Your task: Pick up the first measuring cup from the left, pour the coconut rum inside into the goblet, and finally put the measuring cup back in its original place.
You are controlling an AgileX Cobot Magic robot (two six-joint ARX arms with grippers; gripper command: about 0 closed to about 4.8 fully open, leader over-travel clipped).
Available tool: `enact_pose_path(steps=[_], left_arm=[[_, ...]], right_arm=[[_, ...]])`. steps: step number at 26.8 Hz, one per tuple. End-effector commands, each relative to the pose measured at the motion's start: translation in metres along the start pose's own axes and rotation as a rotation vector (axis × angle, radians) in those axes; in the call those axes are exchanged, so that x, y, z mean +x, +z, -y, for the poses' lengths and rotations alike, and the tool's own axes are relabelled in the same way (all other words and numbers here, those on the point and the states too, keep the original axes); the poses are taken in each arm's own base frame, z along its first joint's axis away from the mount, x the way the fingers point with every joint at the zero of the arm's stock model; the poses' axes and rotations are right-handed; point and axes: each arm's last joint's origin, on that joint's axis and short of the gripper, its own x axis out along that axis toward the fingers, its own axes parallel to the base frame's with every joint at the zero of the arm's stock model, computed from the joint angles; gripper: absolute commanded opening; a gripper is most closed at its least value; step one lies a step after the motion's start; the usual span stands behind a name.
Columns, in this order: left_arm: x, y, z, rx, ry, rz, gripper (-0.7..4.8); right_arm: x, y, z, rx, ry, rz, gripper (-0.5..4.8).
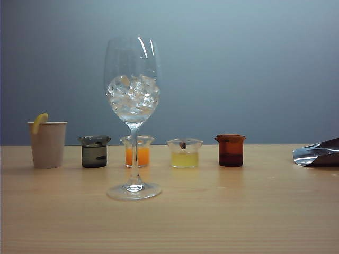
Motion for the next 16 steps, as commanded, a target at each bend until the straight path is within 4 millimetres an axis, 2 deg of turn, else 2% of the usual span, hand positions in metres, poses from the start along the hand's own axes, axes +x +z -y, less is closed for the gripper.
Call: enact_pose_path(steps=[1, 9, 14, 16], left_arm=[[0.000, 0.001, 0.000, -0.004, 0.012, 0.004, -0.04], [-0.001, 0.004, 0.000, -0.003, 0.007, 0.009, -0.05], [-0.004, 0.020, 0.002, 0.000, 0.030, 0.037, -0.04], [-0.011, 0.036, 0.005, -0.004, 0.021, -0.009, -0.04]], right_arm=[[0.000, 0.001, 0.000, -0.001, -0.002, 0.014, -0.09], [-0.001, 0.004, -0.001, 0.001, 0.005, 0.022, -0.09], [-0.009, 0.030, -0.002, 0.003, 0.004, 0.043, -0.09], [-0.018, 0.050, -0.003, -0.002, 0.011, 0.010, -0.09]])
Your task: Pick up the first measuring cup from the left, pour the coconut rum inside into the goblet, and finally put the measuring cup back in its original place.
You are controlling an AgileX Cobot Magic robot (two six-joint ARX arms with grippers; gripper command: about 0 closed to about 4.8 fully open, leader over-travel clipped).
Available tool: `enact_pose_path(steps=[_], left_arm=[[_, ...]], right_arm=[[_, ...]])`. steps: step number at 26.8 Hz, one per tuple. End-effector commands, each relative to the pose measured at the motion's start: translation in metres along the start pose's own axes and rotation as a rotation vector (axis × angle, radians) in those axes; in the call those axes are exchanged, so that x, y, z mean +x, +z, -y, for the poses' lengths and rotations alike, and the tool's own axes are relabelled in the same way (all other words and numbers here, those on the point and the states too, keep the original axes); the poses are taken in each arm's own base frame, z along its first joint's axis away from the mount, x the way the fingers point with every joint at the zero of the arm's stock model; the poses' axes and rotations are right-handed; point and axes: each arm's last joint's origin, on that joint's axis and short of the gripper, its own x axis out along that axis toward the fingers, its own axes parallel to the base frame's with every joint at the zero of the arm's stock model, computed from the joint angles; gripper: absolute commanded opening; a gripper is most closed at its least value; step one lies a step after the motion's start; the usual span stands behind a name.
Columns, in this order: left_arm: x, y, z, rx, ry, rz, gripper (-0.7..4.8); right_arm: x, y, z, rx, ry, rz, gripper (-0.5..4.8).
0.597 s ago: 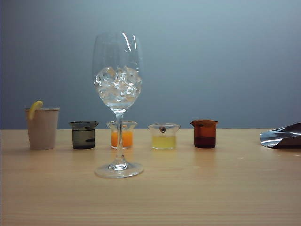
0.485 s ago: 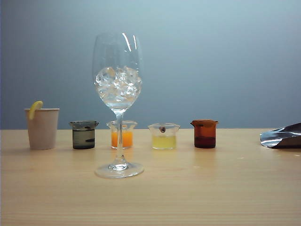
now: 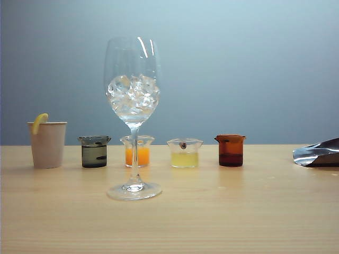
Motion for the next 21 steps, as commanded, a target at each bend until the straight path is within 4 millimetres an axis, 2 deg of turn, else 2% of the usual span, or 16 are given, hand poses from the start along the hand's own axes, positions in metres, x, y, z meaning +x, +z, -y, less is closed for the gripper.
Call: enact_pose_path(steps=[1, 10, 12, 15, 21], left_arm=[[-0.007, 0.020, 0.003, -0.002, -0.001, -0.046, -0.05], [-0.001, 0.057, 0.009, -0.001, -0.009, -0.044, -0.04], [0.005, 0.073, 0.012, -0.001, -0.012, -0.042, -0.04], [0.012, 0.093, 0.017, 0.001, -0.029, -0.045, -0.04], [0.030, 0.111, 0.029, 0.008, -0.080, -0.091, -0.04]], right_arm=[[-0.008, 0.021, -0.001, -0.005, 0.005, -0.035, -0.09], [-0.017, 0.089, -0.010, 0.001, 0.122, 0.036, -0.09], [-0.012, 0.115, -0.014, 0.006, 0.148, 0.030, -0.09], [-0.006, 0.137, -0.018, 0.008, 0.180, 0.029, -0.09], [0.009, 0.176, -0.027, 0.026, 0.259, 0.041, -0.09]])
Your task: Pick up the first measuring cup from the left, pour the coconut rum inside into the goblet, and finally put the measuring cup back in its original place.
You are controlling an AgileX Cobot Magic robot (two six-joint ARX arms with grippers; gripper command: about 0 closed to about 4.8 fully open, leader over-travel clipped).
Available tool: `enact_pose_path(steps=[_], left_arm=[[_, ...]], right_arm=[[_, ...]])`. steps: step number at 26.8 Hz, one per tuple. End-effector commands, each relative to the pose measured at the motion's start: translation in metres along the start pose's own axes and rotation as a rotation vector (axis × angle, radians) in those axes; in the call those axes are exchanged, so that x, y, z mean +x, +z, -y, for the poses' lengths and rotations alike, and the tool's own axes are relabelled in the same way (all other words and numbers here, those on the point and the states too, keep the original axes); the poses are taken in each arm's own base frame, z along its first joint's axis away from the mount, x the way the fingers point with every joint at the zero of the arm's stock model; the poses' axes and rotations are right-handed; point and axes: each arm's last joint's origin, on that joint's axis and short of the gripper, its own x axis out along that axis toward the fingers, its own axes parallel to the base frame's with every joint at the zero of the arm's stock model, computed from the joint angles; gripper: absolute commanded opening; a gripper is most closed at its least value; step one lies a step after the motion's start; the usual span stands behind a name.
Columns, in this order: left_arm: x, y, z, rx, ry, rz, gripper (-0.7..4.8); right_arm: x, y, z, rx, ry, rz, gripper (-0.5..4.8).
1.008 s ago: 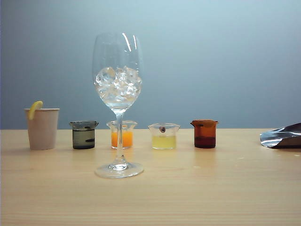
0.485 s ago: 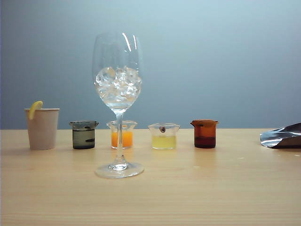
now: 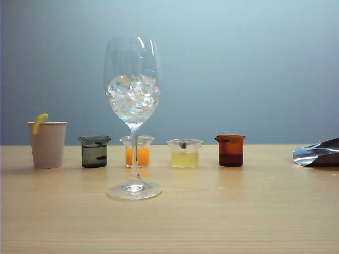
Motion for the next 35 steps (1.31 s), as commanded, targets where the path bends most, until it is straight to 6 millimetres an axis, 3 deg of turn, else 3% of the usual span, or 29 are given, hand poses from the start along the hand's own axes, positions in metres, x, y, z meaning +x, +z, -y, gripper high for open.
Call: enact_pose_path(steps=[1, 5, 12, 18, 25, 31, 35], left_arm=[[0.008, 0.007, 0.008, 0.008, -0.016, -0.022, -0.04], [0.015, 0.017, 0.027, -0.001, -0.009, 0.028, -0.05], [0.036, -0.008, 0.058, 0.053, -0.079, -0.128, -0.05], [0.065, -0.031, 0.073, 0.072, -0.088, -0.187, -0.05], [0.076, -0.063, 0.074, 0.043, -0.126, -0.062, -0.05], [0.075, -0.099, 0.068, 0.068, -0.152, -0.104, -0.05], [0.086, -0.126, 0.071, 0.088, -0.158, -0.159, -0.05]], right_arm=[[0.005, 0.021, -0.005, 0.008, 0.053, 0.048, -0.09], [0.020, 0.034, -0.014, 0.020, 0.133, 0.062, -0.09], [0.038, 0.037, -0.048, 0.059, 0.268, 0.022, -0.09], [0.049, 0.033, -0.082, 0.070, 0.405, 0.034, -0.09], [0.066, 0.024, -0.099, 0.067, 0.435, 0.006, -0.09], [0.074, 0.024, -0.103, 0.074, 0.438, 0.032, -0.09], [0.083, 0.020, -0.109, 0.066, 0.483, 0.031, -0.09]])
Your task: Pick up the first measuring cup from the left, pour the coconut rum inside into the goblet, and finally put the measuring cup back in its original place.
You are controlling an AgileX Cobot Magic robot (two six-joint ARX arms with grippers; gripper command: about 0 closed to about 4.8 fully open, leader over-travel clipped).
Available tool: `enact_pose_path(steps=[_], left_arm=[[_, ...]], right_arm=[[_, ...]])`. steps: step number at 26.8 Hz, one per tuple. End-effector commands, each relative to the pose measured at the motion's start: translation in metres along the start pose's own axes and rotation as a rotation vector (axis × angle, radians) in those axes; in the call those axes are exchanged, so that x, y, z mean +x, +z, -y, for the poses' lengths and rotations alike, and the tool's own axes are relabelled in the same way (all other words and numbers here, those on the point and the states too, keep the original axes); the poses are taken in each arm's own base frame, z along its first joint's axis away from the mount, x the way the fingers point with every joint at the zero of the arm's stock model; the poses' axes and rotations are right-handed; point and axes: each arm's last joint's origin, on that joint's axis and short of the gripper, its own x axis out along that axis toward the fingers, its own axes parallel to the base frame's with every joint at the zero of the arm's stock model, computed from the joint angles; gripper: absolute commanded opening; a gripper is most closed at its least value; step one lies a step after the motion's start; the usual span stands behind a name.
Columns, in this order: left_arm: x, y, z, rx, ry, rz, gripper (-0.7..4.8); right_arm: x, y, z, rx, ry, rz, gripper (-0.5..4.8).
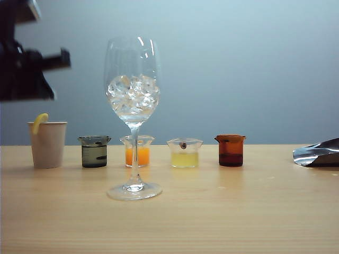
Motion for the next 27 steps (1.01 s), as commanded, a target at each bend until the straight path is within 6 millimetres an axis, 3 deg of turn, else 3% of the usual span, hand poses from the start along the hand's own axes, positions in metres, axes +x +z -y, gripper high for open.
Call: enact_pose_path(steps=[1, 9, 14, 23, 27], left_arm=[[0.011, -0.007, 0.003, -0.002, -0.011, 0.018, -0.05], [0.045, -0.044, 0.008, -0.040, -0.001, 0.052, -0.05], [0.059, -0.058, 0.010, 0.017, 0.019, 0.011, -0.05], [0.107, -0.060, -0.002, -0.053, 0.040, 0.004, -0.05], [0.107, -0.061, 0.000, -0.057, 0.006, -0.004, 0.03]], right_arm=[[0.007, 0.000, -0.002, -0.006, 0.045, 0.000, -0.09], [0.019, 0.004, -0.003, -0.007, 0.096, -0.009, -0.09], [0.022, -0.006, -0.002, -0.009, 0.124, -0.105, -0.09], [0.026, -0.014, -0.004, -0.002, 0.212, -0.164, -0.09], [0.028, -0.014, -0.003, -0.003, 0.207, -0.160, -0.09]])
